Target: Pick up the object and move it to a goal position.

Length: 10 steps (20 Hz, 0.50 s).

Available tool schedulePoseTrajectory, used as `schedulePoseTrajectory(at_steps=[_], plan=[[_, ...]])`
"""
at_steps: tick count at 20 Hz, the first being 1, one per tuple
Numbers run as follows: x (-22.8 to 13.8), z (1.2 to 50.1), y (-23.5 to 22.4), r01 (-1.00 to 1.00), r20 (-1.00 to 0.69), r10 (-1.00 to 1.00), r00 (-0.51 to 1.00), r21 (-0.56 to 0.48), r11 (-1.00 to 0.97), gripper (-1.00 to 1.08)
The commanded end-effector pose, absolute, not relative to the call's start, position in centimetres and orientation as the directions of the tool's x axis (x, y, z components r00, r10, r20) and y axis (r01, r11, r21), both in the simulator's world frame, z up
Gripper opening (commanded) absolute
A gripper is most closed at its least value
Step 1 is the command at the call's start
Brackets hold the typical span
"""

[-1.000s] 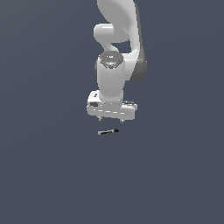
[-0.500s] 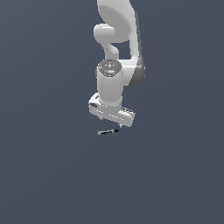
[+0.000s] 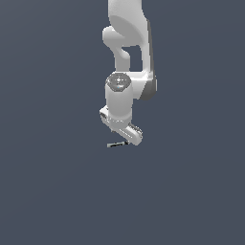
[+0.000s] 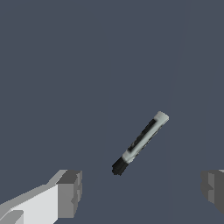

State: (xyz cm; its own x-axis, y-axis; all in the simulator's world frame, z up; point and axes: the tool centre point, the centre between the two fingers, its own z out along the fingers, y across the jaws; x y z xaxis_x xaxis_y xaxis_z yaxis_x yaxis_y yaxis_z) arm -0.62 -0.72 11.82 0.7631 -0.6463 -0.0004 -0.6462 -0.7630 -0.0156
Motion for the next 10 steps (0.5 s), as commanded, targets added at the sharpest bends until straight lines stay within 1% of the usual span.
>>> schedulePoseTrajectory(at_steps=[1, 10], plan=[[-0.8, 11.2, -0.8, -0.702, -0.003, -0.702, 0.712, -0.015, -0.712, 1.00], [-1.3, 8.9, -1.2, -0.865, -0.008, -0.865, 0.502, -0.009, -0.502, 1.00]])
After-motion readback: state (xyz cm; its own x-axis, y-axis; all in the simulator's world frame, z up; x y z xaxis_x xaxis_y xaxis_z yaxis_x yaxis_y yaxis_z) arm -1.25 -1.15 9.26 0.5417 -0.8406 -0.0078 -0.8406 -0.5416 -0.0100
